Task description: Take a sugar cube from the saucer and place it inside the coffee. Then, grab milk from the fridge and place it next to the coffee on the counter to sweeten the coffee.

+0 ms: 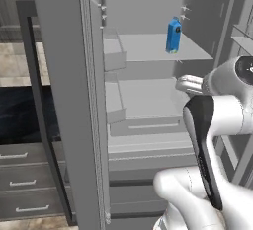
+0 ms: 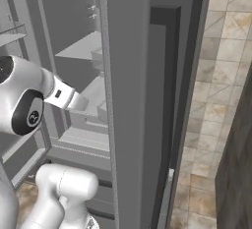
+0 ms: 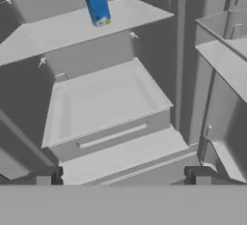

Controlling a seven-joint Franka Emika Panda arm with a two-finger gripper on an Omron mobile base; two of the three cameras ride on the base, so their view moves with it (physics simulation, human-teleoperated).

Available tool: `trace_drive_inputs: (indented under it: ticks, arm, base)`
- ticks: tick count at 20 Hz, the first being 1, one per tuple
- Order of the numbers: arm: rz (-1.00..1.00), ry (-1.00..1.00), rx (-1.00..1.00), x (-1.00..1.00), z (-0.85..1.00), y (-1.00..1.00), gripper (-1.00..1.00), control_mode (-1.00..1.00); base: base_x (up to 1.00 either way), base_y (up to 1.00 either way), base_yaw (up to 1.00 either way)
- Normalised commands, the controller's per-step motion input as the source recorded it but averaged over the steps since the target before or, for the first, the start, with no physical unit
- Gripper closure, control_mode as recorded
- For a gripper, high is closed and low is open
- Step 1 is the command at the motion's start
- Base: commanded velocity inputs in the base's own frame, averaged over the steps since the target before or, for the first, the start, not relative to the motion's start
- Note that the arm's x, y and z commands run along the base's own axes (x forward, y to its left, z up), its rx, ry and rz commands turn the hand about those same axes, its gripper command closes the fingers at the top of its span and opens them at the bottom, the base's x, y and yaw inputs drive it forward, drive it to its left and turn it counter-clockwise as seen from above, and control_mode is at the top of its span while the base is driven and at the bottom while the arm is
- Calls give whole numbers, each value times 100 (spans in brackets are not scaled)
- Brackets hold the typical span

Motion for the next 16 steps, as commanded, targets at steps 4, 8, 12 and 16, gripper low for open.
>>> trace_drive_inputs:
  ticks: [4, 8, 12, 16]
  arm:
    - [0, -13, -1, 61, 100, 0, -100, -100]
    - [0, 0, 0, 77, 100, 0, -100, -100]
    - [0, 5, 0, 87, 75, 0, -100, -100]
    - [4, 4, -1, 81, 13, -22, -100, -100]
  base:
    - [0, 0, 0]
    - [0, 0, 0]
    - [0, 0, 0]
    - [0, 0, 0]
